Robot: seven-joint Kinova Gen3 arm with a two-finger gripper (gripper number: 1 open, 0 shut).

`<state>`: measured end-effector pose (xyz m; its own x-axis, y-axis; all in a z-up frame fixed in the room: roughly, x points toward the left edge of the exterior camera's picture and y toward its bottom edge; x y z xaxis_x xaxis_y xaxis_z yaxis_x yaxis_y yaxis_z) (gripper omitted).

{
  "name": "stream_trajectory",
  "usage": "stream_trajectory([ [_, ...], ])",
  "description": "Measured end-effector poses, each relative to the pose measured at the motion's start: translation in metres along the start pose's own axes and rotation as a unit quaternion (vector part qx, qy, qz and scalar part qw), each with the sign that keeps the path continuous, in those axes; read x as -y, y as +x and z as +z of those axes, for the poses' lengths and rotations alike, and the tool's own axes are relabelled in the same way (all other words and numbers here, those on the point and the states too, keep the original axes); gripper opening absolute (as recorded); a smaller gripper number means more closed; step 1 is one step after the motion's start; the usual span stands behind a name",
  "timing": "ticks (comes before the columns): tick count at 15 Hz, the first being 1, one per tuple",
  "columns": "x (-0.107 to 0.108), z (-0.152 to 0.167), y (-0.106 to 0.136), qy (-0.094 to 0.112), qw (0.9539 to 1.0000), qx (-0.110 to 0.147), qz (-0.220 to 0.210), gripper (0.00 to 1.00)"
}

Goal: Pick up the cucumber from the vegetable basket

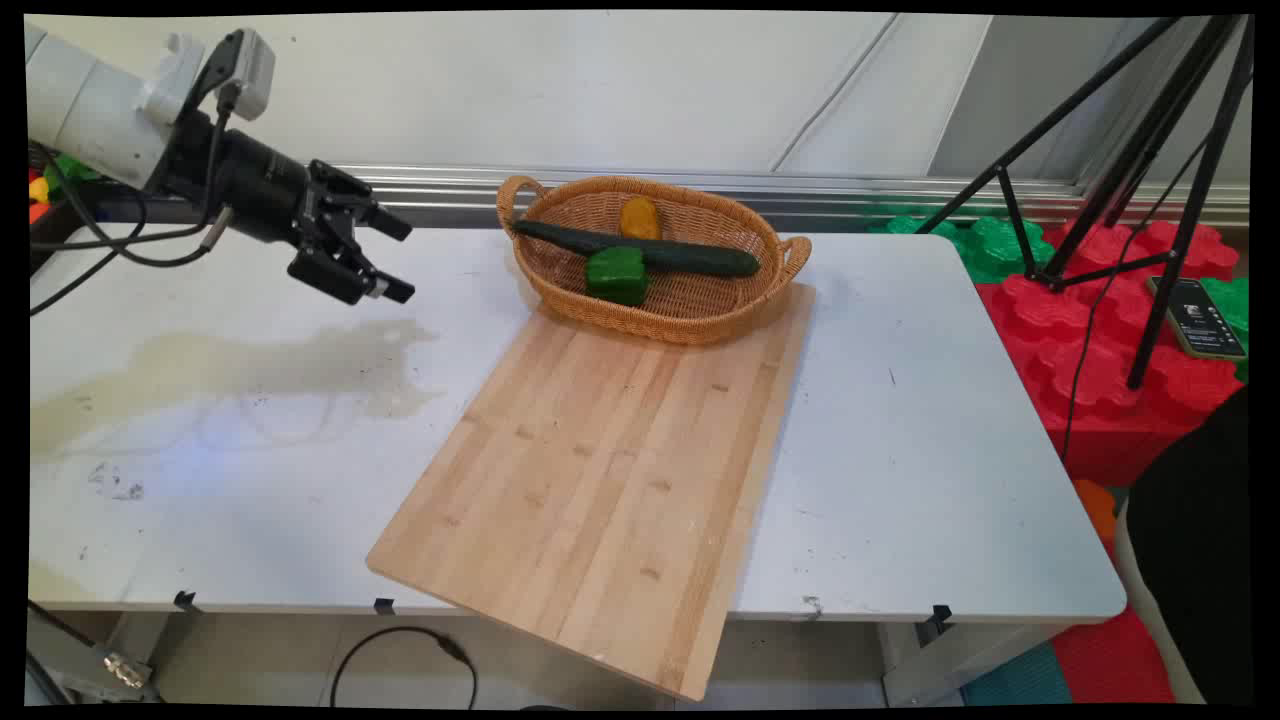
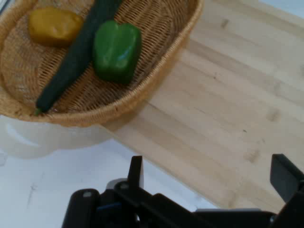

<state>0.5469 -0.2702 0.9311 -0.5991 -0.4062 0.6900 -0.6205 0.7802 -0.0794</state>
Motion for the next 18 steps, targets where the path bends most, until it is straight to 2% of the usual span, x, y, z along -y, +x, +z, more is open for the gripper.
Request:
stream_trajectory([
  [6,0.027,0.006,0.016,0.036,0.9991,-0.020,-0.007,1.00],
  [11,0.054,0.022,0.038,0.069,0.9972,-0.030,0.005,1.00],
  [16,0.071,0.050,0.054,0.082,0.9961,-0.024,0.022,1.00],
  [18,0.077,0.070,0.060,0.083,0.9959,-0.014,0.035,1.00],
])
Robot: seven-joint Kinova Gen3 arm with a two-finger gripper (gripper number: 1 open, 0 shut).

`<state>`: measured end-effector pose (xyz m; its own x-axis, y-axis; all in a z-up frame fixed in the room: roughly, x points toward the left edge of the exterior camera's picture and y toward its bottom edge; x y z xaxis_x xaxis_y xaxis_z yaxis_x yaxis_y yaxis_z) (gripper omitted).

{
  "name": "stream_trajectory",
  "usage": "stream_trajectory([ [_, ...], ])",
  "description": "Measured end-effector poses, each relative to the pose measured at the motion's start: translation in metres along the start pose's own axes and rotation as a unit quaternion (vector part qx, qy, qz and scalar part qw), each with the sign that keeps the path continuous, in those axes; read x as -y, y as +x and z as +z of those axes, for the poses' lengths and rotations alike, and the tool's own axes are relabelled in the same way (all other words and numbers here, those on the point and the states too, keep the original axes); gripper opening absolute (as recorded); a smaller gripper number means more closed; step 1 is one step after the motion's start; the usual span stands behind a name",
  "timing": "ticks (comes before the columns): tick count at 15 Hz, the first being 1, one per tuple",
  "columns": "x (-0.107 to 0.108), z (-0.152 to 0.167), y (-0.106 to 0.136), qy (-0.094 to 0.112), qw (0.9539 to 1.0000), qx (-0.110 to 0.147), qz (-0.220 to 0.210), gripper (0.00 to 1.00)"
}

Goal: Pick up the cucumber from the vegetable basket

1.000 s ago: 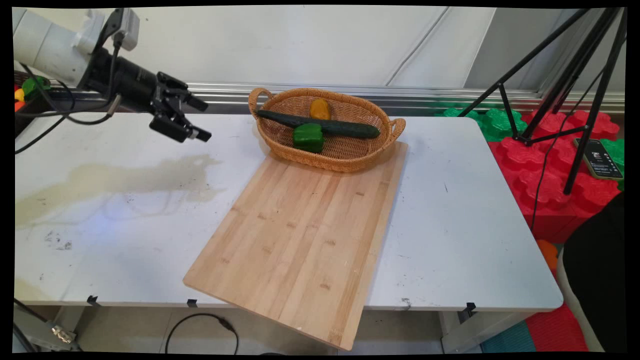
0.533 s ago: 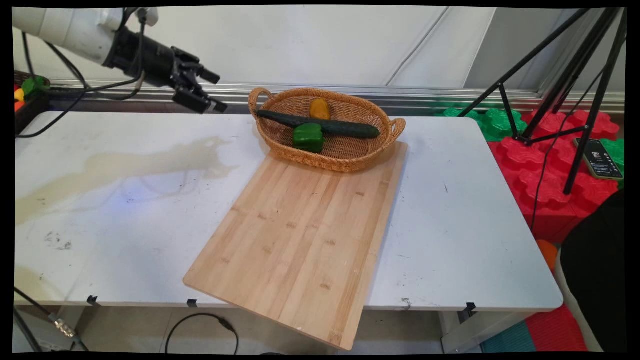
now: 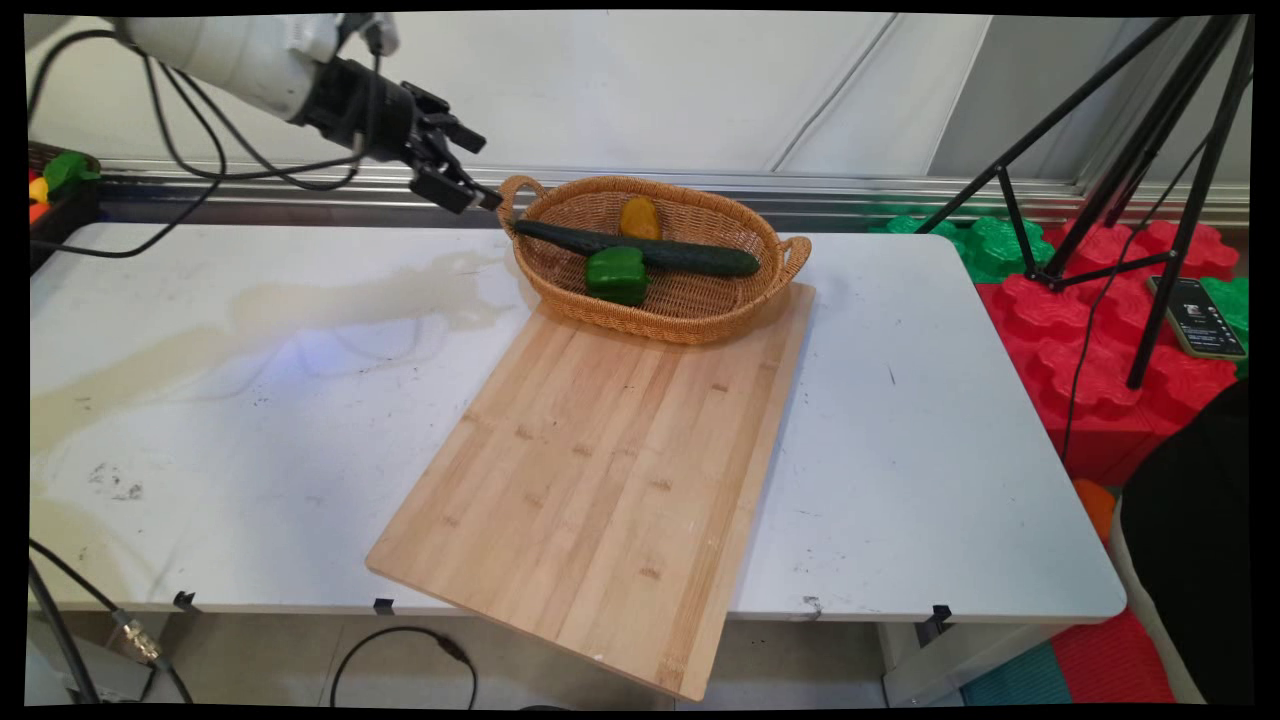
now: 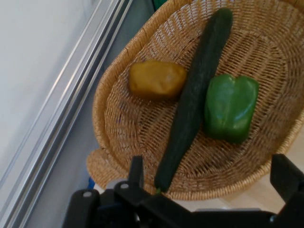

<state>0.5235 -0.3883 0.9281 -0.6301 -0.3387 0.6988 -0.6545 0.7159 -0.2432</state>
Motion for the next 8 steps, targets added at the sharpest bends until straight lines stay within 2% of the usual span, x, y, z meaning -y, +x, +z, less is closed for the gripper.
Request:
stream_trajectory([
  [8,-0.001,0.079,0.009,-0.009,0.9977,0.047,0.048,1.00],
])
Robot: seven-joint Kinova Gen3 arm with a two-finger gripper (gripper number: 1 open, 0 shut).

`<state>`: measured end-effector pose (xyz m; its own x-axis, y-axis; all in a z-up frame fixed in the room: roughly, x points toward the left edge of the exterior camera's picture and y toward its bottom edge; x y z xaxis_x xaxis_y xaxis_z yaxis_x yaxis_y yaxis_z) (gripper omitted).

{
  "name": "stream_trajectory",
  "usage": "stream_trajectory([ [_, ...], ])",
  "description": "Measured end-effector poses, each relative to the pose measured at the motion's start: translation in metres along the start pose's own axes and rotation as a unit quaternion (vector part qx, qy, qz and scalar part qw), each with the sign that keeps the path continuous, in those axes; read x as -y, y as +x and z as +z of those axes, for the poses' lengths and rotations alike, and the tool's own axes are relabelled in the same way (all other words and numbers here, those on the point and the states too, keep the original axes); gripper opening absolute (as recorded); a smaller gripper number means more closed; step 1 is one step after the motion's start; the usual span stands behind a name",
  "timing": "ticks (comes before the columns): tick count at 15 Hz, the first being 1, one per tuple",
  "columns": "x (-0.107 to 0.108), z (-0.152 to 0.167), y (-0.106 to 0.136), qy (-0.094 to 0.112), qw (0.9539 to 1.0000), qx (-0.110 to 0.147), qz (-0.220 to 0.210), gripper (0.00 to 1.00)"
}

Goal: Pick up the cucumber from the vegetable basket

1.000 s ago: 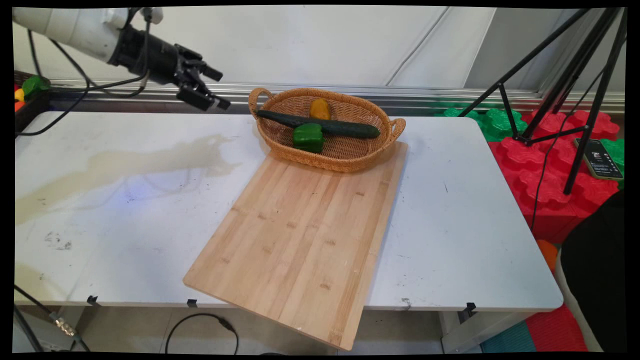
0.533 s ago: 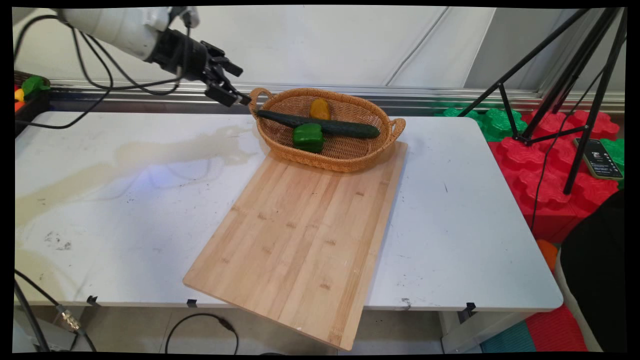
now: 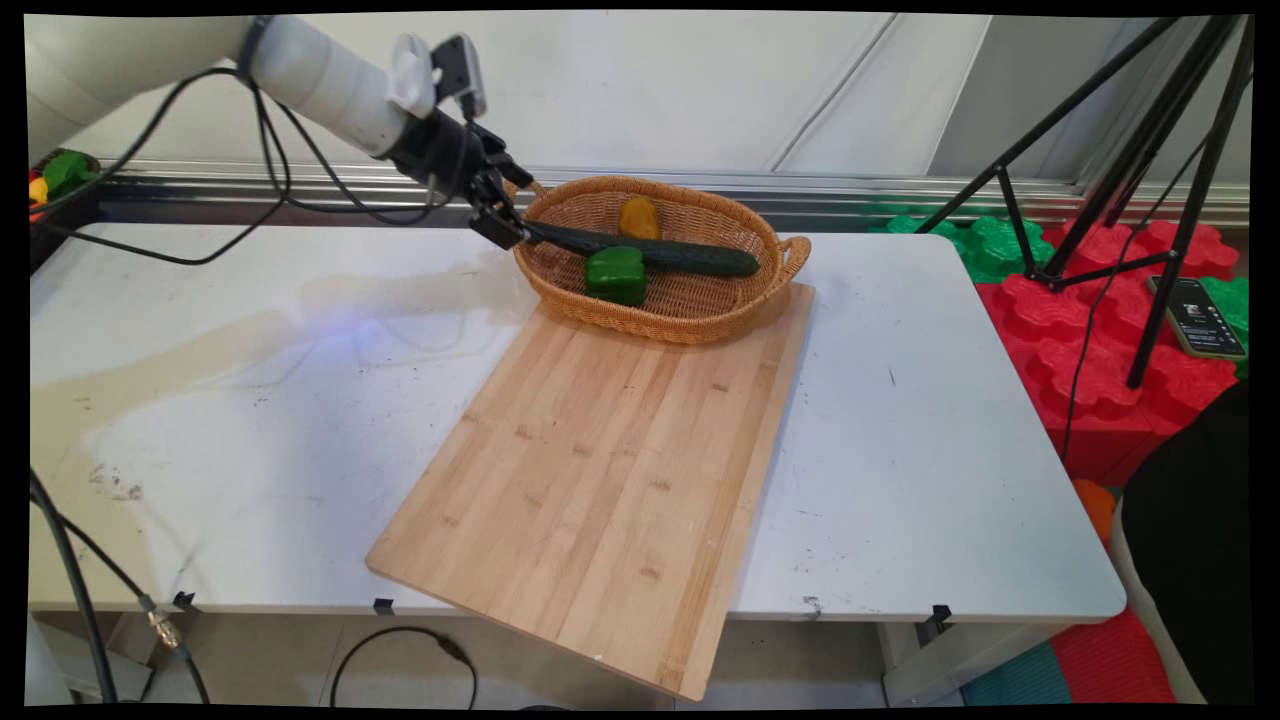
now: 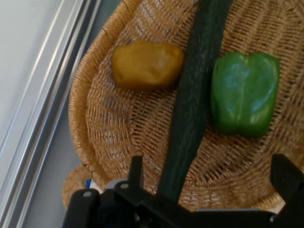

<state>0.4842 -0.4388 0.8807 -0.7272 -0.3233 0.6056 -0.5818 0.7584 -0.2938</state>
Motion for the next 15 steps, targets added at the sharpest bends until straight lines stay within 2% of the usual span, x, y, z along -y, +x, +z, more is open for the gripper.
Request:
stream_trajectory([
  [4,0.000,0.027,0.005,0.003,0.9990,0.021,0.039,1.00],
  [8,-0.001,0.049,0.008,0.006,0.9955,0.039,0.087,1.00],
  [15,-0.004,0.068,0.010,0.010,0.9903,0.050,0.129,1.00],
])
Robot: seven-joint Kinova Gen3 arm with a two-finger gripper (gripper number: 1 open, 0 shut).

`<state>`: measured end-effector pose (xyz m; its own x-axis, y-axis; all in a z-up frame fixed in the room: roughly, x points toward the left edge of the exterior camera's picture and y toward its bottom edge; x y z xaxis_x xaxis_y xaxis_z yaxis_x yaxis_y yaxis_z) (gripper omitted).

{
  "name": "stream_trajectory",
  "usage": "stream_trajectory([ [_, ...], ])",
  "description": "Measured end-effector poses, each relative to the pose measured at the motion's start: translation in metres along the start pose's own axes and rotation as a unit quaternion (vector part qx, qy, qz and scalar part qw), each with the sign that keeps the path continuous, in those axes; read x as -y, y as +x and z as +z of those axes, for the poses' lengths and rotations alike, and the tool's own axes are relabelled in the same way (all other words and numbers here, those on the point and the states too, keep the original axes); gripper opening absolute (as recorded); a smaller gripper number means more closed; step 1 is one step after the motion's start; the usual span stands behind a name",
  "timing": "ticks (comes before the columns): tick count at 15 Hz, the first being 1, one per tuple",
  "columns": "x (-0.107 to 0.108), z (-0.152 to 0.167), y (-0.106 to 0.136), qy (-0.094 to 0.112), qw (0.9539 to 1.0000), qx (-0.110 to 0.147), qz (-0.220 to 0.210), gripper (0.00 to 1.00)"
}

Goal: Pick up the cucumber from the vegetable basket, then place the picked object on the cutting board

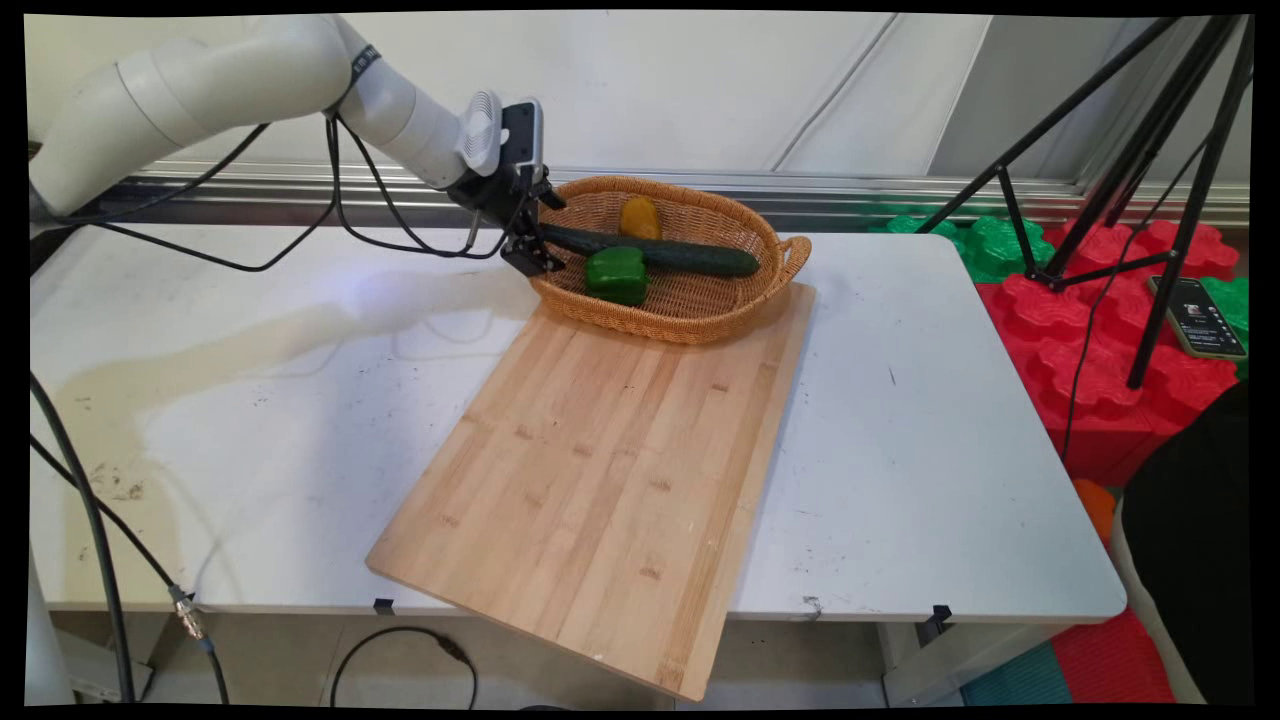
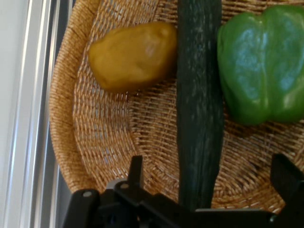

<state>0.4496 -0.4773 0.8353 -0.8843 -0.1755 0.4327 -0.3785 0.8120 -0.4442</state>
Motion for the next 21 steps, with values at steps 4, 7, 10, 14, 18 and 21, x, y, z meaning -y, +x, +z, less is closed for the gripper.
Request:
stream_trajectory([
  [4,-0.001,0.007,0.002,0.006,0.9998,0.001,0.020,0.00],
  [7,0.000,0.009,0.004,0.009,0.9995,-0.003,0.031,0.00],
  [10,0.000,0.009,0.004,0.014,0.9991,-0.003,0.040,0.00],
  [14,0.000,0.007,0.003,0.021,0.9986,-0.005,0.049,0.00],
  [18,0.001,-0.002,0.003,0.027,0.9982,-0.015,0.052,0.00],
  [21,0.001,-0.017,0.001,0.032,0.9981,-0.027,0.046,0.00],
])
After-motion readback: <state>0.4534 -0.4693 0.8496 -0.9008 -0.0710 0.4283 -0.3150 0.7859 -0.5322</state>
